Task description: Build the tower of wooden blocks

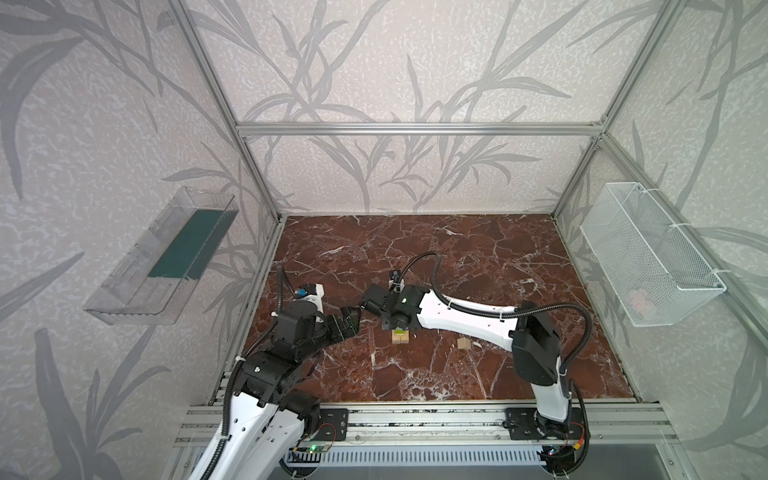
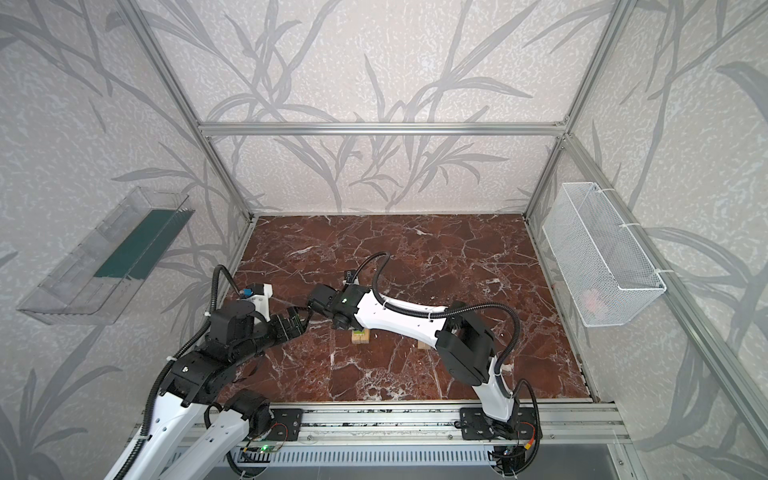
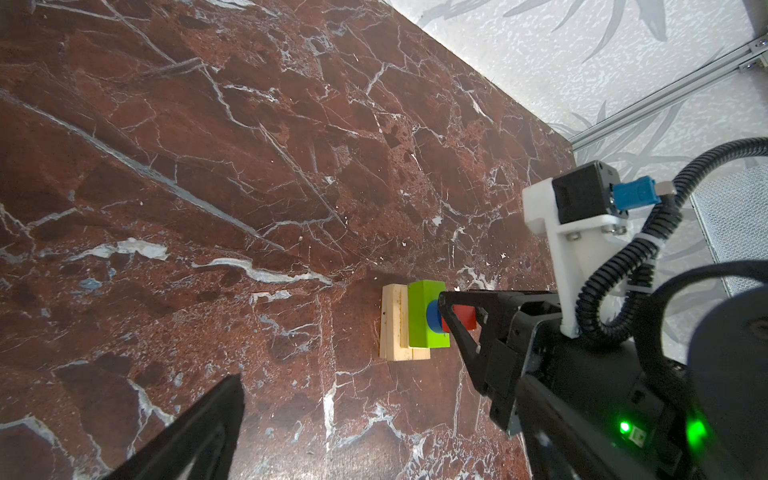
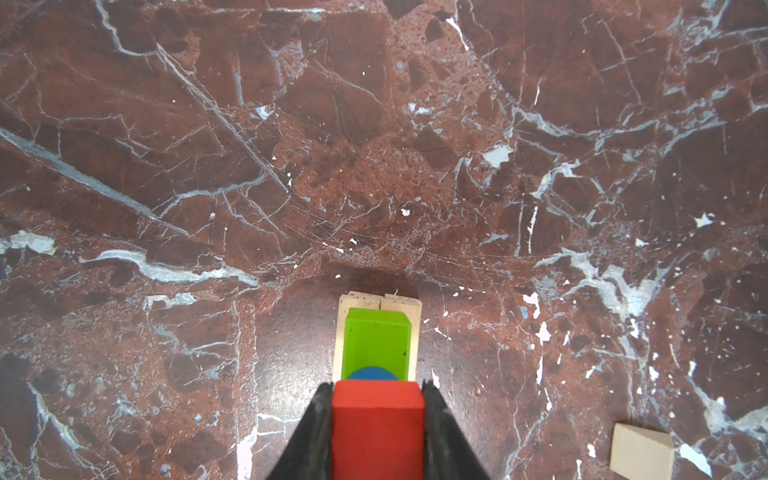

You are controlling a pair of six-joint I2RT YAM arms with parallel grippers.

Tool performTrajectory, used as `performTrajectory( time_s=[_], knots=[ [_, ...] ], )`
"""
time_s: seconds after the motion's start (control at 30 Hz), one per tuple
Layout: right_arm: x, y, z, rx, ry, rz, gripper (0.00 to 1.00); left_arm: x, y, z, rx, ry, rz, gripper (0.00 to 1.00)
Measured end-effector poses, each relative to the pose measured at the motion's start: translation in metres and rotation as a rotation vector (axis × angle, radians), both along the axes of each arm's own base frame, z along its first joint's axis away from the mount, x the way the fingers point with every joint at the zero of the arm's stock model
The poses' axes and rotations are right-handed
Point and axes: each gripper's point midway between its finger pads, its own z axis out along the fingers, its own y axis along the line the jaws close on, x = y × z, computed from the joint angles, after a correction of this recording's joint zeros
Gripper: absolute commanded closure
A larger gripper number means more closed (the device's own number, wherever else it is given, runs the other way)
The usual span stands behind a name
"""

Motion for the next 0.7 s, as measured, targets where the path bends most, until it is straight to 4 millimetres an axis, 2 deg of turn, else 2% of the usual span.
performTrajectory(
  time_s=[0.33, 0.7],
  knots=[
    [0.0001, 0.0000, -0.0003, -0.001, 0.000, 0.000, 0.70, 0.0000, 0.0000, 0.0000, 0.000, 0.000, 0.000, 0.00],
    [-0.0003, 0.0016, 0.0004, 0.006, 0.004, 0.002, 0.54, 0.0000, 0.0000, -0.0001, 0.000, 0.000, 0.000, 0.00]
  ],
)
